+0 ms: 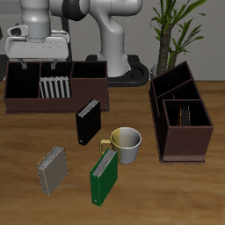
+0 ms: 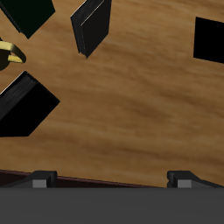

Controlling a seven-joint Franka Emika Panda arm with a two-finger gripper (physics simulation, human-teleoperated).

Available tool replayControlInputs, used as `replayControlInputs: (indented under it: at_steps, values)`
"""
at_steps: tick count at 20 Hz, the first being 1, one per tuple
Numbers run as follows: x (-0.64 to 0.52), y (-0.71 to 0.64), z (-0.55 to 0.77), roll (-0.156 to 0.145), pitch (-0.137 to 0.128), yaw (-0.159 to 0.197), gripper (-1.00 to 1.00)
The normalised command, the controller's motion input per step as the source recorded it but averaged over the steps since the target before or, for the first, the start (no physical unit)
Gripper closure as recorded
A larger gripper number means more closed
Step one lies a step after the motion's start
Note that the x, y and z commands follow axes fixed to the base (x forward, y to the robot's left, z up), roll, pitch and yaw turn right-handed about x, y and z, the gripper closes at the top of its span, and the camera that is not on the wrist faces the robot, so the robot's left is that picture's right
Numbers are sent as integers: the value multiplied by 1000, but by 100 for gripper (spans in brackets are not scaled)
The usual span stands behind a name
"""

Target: Place the orange book into the left desk caddy's right compartment and place the striped book into the back desk caddy's front compartment and place the yellow book into the back desk caddy's back compartment

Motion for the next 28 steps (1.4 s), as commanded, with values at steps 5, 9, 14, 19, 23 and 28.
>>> replayControlInputs:
  at_steps: [5, 9, 14, 19, 23, 28]
  values:
    - [464, -42, 127, -48, -24, -29, -100]
    - [454, -30, 16, -4, 24, -37, -100]
    - [441, 330, -11, 103, -12, -49, -100]
    - [408, 603, -58, 141, 5, 6, -100]
    - [312, 311, -47, 13, -16, 4, -100]
    - [333, 145, 27, -5, -22, -42, -100]
